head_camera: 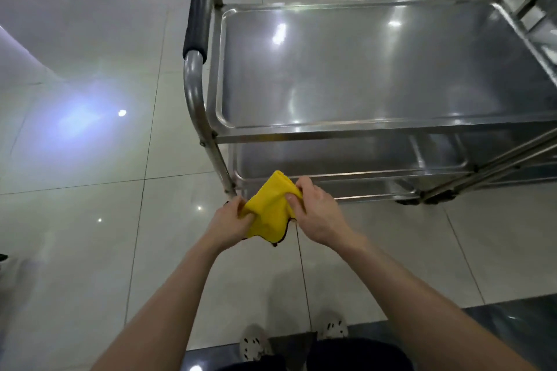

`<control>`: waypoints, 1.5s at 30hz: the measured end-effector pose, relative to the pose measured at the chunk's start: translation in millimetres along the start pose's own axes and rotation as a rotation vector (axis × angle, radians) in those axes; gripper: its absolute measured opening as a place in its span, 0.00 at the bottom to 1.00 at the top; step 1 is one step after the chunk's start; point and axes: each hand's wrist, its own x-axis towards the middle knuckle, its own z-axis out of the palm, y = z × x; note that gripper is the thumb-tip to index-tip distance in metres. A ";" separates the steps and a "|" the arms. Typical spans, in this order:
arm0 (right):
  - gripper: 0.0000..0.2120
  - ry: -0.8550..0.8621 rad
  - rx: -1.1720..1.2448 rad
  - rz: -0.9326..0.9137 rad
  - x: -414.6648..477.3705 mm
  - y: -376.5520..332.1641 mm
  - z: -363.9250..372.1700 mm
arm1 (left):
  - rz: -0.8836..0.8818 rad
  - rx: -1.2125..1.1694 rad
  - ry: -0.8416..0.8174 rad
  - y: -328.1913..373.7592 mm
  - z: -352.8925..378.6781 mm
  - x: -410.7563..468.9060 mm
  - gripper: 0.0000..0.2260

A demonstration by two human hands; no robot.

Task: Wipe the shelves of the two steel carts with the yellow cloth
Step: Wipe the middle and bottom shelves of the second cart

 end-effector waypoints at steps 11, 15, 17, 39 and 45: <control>0.15 0.340 0.140 0.178 97.3 121.0 83.8 | 0.330 -0.044 0.342 -31.7 28.5 159.8 0.15; 0.27 0.327 -0.098 0.236 166.3 157.0 90.5 | 0.400 -0.067 0.399 -22.0 30.7 204.7 0.27; 0.36 0.328 -0.406 0.125 181.8 176.3 113.3 | 0.480 -0.119 0.558 -48.5 49.8 203.9 0.20; 0.47 0.158 -0.614 -0.019 229.3 210.6 187.8 | 0.466 -0.799 0.820 -111.6 46.6 208.8 0.18; 0.45 0.119 -0.628 0.029 289.0 200.9 166.1 | 0.437 -0.786 0.851 -111.8 54.9 198.0 0.17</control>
